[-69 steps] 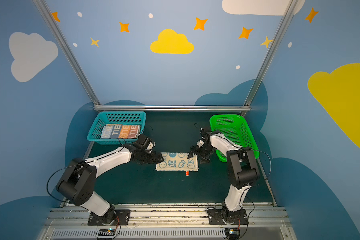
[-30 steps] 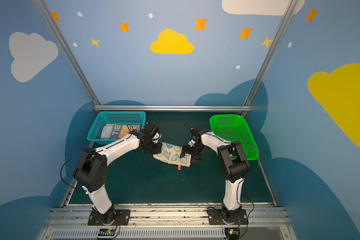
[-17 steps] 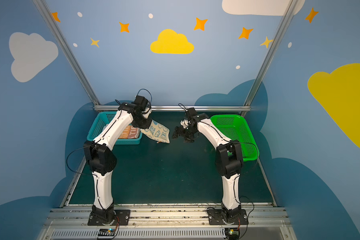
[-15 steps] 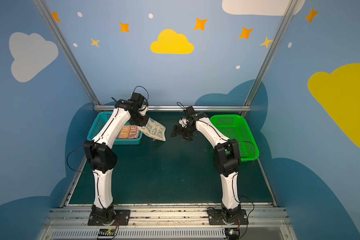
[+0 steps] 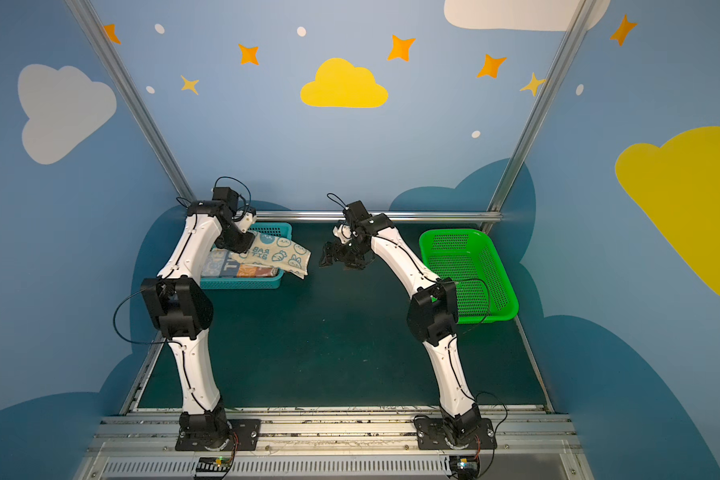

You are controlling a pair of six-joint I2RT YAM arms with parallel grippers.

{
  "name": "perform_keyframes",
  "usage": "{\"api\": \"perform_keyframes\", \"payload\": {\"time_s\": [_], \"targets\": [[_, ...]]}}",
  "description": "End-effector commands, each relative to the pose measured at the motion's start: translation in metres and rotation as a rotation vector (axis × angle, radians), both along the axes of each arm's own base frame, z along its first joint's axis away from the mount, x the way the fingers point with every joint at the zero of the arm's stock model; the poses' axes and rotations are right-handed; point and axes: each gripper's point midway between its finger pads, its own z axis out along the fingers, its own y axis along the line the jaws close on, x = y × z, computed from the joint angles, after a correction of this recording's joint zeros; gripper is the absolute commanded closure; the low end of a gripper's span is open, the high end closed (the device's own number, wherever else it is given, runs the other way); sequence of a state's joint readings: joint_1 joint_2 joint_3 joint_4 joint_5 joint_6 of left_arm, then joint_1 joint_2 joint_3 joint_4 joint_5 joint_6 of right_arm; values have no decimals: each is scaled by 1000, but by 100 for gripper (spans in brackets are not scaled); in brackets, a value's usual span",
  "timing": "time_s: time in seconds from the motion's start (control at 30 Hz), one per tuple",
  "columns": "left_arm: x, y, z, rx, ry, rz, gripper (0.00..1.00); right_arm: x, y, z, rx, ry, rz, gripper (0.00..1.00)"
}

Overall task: Fold and stack the towels
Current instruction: 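Carry the towel into the teal basket with the left gripper and release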

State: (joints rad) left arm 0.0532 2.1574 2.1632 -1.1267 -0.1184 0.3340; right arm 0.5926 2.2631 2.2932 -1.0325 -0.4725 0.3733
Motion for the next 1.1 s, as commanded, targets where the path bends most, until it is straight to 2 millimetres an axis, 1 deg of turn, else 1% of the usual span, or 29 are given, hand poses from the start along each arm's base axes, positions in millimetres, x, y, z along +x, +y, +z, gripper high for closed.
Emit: {"api": "perform_keyframes", "payload": {"time_s": [0.0,0.17,0.27,0.47,0.5,0.63,0.8,0.87,0.93,1.0,1.07], "targets": [[7,17,11,8,-67,-30,97,4,11,-4,10,-34,38,11],[11,41,-7,15,-62,26,97,4,23,-3,36,-53,58,11],[14,49,-14,9,-70,34,97,4,26,-4,38,-62,69,11],[18,58,-29,0,-42,58,97,2,28,-16,30,-21,63,11],[19,57,-28,-7,-43,59,97,2,28,-19,29,-14,62,11],[21,56,-17,-15,-71,70,97,2,28,-26,24,11,54,11],[13,64,2,28,-93,81,97,2,31,-28,36,23,53,11],[11,63,13,22,-115,86,97,2,32,-27,38,20,54,11],[10,62,19,20,-134,90,97,1,32,-26,41,19,55,11],[10,64,20,27,-136,94,97,1,33,-26,44,20,57,11],[10,69,12,44,-132,96,97,1,33,-26,46,22,57,11]]}}
